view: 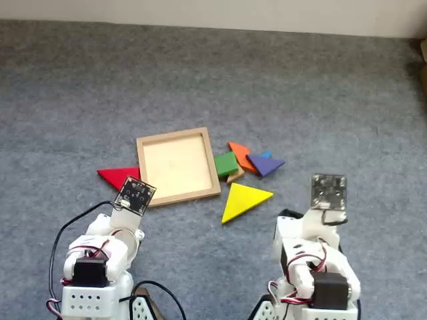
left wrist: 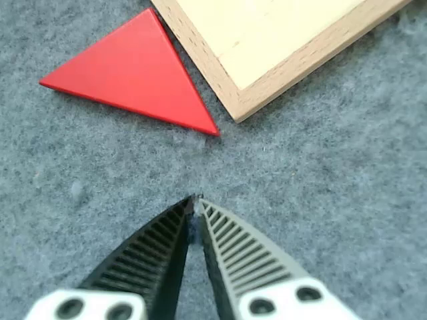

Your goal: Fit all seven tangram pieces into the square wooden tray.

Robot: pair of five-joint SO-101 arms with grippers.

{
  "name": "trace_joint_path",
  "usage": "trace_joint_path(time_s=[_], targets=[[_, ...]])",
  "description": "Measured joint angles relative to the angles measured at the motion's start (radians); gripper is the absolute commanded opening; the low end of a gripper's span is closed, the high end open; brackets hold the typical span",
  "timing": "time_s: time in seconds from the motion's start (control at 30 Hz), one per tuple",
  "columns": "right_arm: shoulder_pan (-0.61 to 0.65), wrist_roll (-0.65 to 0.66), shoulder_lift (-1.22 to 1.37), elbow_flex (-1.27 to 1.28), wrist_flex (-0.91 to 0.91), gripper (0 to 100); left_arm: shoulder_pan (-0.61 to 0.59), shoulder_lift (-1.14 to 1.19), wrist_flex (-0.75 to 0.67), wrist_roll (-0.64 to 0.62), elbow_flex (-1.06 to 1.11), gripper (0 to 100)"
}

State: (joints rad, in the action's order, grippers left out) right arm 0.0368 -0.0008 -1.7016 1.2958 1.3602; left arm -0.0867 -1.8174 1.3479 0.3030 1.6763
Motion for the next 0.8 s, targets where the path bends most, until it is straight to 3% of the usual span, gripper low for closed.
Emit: trace_joint_path(time_s=[0.17, 0.43, 0.6, 0.8], targets=[[0.021, -0.112, 0.341, -0.230, 0.000, 3.1, 0.000, 0.000, 0.000, 0.000, 0.000, 1], [0.269, -0.460, 0.850, -0.473, -0.002, 34.8, 0.000, 0.000, 0.000, 0.000, 0.000, 1], [0.391, -0.644, 1.088, -0.502, -0.109, 35.7, 0.000, 0.000, 0.000, 0.000, 0.000, 1], [0.462, -0.744, 1.289, -0.502, -0.344, 35.7, 0.000, 0.000, 0.000, 0.000, 0.000, 1]])
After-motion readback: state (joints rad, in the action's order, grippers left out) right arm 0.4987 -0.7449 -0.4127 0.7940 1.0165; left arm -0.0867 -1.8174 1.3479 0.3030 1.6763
